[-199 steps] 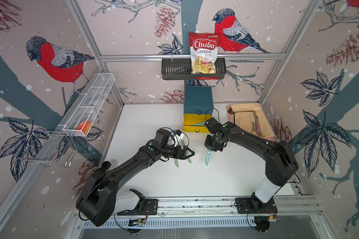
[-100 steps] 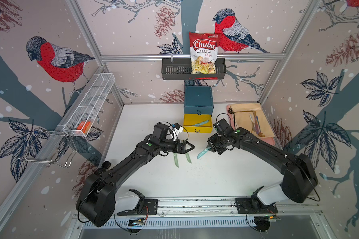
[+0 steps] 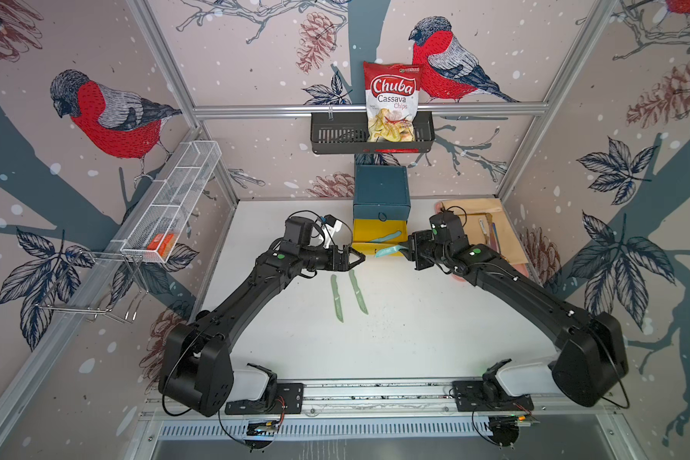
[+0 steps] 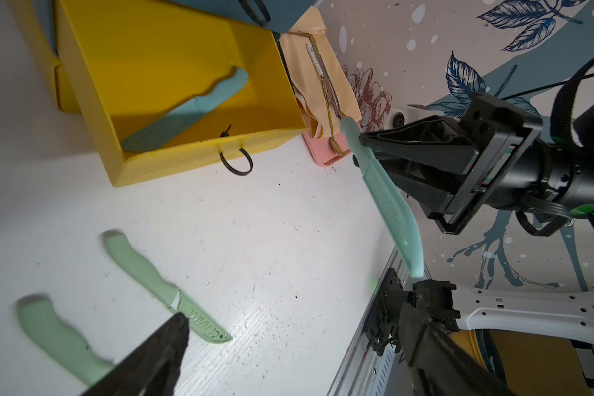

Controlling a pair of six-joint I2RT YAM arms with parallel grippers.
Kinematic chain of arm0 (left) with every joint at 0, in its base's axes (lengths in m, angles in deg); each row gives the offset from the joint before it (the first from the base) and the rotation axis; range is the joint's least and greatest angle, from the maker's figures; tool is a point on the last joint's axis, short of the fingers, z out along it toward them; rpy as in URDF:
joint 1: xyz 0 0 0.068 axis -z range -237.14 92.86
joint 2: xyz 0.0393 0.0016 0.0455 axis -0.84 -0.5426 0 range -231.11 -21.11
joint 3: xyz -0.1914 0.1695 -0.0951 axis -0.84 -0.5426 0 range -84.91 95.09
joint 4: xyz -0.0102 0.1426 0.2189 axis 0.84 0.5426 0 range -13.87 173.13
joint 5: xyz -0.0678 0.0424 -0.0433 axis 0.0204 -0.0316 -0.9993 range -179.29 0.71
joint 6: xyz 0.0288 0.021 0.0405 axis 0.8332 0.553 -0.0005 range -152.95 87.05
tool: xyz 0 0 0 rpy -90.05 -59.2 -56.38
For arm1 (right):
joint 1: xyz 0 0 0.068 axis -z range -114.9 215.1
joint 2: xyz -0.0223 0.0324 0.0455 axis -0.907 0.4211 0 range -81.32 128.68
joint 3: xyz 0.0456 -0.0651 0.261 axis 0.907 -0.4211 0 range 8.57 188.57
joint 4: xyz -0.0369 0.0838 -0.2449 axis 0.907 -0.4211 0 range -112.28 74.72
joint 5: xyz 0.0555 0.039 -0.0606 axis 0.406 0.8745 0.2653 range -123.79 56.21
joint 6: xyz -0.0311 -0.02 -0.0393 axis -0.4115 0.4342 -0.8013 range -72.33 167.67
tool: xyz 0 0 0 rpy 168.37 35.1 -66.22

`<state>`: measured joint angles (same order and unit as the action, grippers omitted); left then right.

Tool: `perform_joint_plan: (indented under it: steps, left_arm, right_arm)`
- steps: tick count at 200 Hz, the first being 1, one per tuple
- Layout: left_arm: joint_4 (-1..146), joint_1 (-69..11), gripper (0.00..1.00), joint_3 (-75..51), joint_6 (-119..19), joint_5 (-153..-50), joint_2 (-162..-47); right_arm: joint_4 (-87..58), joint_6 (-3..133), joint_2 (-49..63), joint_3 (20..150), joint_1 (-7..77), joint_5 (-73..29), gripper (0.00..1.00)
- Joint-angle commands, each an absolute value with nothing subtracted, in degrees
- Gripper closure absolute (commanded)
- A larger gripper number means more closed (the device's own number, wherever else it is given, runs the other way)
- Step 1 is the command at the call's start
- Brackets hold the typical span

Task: Place the fruit knives into the drawer by color
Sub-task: Place the fruit knife in the storage box.

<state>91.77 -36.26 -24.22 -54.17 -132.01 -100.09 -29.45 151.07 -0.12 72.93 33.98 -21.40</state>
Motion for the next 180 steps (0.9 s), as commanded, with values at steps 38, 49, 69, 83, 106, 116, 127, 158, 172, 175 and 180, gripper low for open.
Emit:
perform_joint_plan:
  steps: [38, 49, 69, 83, 106, 116, 127, 158, 172, 175, 180]
  left_arm:
    - [94.2, -38.1, 0.03, -16.9, -50.9, -134.9, -106.0]
    - [94.4, -38.5, 0.03, -16.1, -50.8, -135.1, -106.8]
    - [94.4, -39.4, 0.03, -15.1, -50.5, -135.6, -107.8]
    - [94.3, -39.9, 0.03, -14.9, -50.5, -135.9, -108.4]
    - [93.8, -40.4, 0.03, -14.4, -50.7, -136.2, -109.3]
    - [93.3, -40.5, 0.03, -14.3, -51.1, -136.5, -109.7]
    - [92.7, -40.5, 0.03, -13.9, -51.6, -136.6, -110.1]
    - [90.7, -40.5, 0.03, -12.4, -53.7, -136.8, -111.0]
    - [90.2, -40.5, 0.03, -10.5, -54.6, -136.3, -111.7]
    - [90.1, -40.5, 0.03, -10.0, -54.8, -136.2, -111.8]
    - [90.1, -40.5, 0.03, -9.0, -55.0, -135.8, -112.2]
  right_arm:
    - [-22.3, 147.5, 11.3, 82.3, 36.6, -15.7, 1.0]
    - [-21.7, 147.6, 12.8, 83.1, 36.8, -15.1, 1.0]
    - [-22.3, 147.3, 14.6, 83.9, 37.1, -14.8, 0.97]
    - [-22.0, 146.9, 15.4, 83.9, 37.2, -14.8, 0.93]
    - [-19.5, 145.6, 16.9, 84.1, 37.7, -14.8, 0.72]
    - [-18.6, 144.9, 17.6, 84.4, 37.9, -15.1, 0.63]
    - [-16.8, 144.5, 18.1, 84.4, 38.0, -15.1, 0.55]
    - [-13.2, 142.9, 18.5, 84.3, 38.0, -15.3, 0.48]
    - [-10.8, 140.5, 17.0, 82.9, 37.6, -15.5, 0.52]
    - [-10.4, 140.0, 16.6, 82.3, 37.4, -15.6, 0.55]
    - [-9.8, 139.0, 15.5, 81.2, 37.1, -16.1, 0.59]
